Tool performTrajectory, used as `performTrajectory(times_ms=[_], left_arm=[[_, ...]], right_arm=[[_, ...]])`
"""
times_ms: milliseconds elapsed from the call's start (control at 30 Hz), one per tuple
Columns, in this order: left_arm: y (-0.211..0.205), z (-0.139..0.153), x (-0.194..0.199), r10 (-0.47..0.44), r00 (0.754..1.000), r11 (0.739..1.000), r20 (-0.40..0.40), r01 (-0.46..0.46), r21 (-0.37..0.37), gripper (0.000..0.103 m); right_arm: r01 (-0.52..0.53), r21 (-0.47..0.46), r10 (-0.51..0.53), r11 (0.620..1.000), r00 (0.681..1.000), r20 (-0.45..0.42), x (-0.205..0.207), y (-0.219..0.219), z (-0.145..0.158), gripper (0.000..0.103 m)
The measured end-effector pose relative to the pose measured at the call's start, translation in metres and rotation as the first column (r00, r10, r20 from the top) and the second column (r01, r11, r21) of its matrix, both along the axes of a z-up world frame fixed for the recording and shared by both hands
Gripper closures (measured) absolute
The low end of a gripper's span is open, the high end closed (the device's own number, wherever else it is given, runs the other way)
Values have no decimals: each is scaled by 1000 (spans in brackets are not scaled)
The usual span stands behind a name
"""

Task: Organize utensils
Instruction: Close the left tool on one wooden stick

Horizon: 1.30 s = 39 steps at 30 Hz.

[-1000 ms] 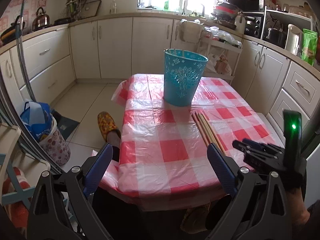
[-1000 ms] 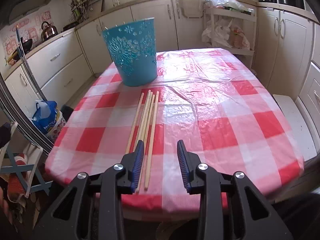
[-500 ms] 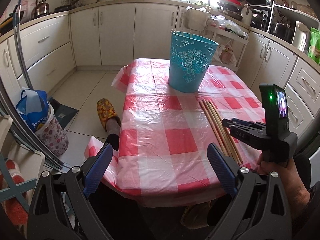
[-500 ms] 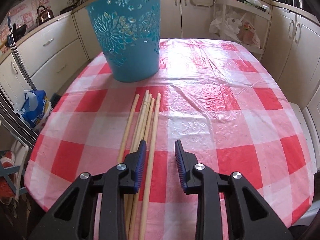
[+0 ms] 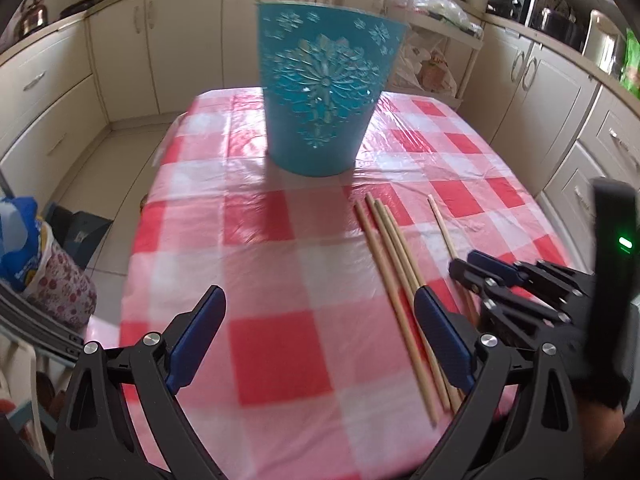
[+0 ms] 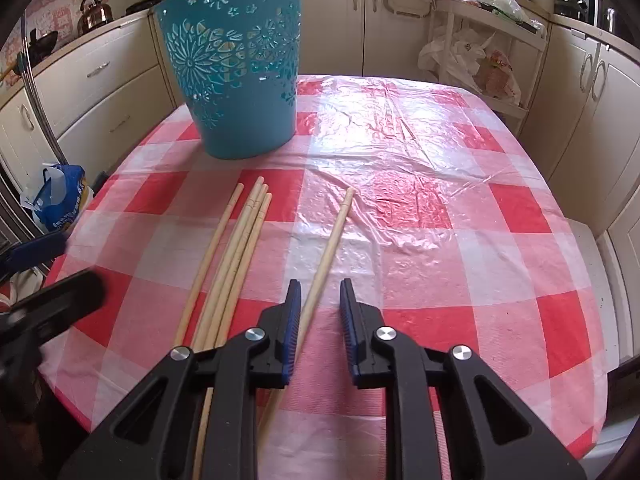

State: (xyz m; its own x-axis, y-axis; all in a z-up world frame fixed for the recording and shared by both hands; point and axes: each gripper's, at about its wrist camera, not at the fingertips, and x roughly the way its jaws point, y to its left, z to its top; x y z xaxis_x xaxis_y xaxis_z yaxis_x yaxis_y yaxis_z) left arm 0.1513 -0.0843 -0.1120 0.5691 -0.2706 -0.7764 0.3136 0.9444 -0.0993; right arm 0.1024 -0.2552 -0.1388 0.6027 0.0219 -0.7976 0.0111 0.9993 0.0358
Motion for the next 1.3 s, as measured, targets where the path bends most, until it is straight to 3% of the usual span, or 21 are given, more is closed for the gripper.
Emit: performTrajectory(times_ms=[333, 567, 733, 867, 967, 1033, 1067, 1133, 1233, 1300], left_arm=[[-33, -30, 42, 32, 998, 995, -47, -28, 98, 14], [-46, -34, 49, -6, 999, 988, -45, 12, 153, 19], [-53, -29, 46, -146, 989, 973, -26, 148, 175, 42], [-51, -26, 52, -211, 977, 960, -41, 215, 177, 44], [-53, -25, 55, -251, 967, 955, -52, 256, 148, 67], [-57, -26, 52, -315, 948, 935, -51, 319, 155, 85], [-60, -25, 49, -364, 930, 913, -46, 367, 179, 89], [-63, -25, 45, -438, 898, 868, -49, 436, 236, 92], [-60, -21, 44, -561, 822, 782, -97, 565, 262, 95], [-55, -20, 46, -590, 798, 760, -124, 600, 249, 95]], right_arm=[[-6, 76, 4, 997, 1000, 20, -1, -9, 0, 82], [-27, 42, 26, 999, 999, 30, 1, -1, -1, 72], [-35, 37, 34, 999, 999, 29, 1, -2, -1, 72], [-13, 33, 12, 999, 1000, 27, 8, -5, -1, 72], [-14, 22, 13, 1000, 1000, 21, 10, -4, -1, 72], [-49, 5, 49, 999, 999, 12, 9, 1, -2, 77], [-79, 18, 79, 997, 997, 3, 8, 3, -1, 82], [-109, 39, 109, 993, 994, -11, 6, 5, -1, 88], [-95, 48, 96, 994, 995, -22, 9, 2, 0, 88], [-76, 42, 77, 996, 997, -23, 12, 0, 0, 87]])
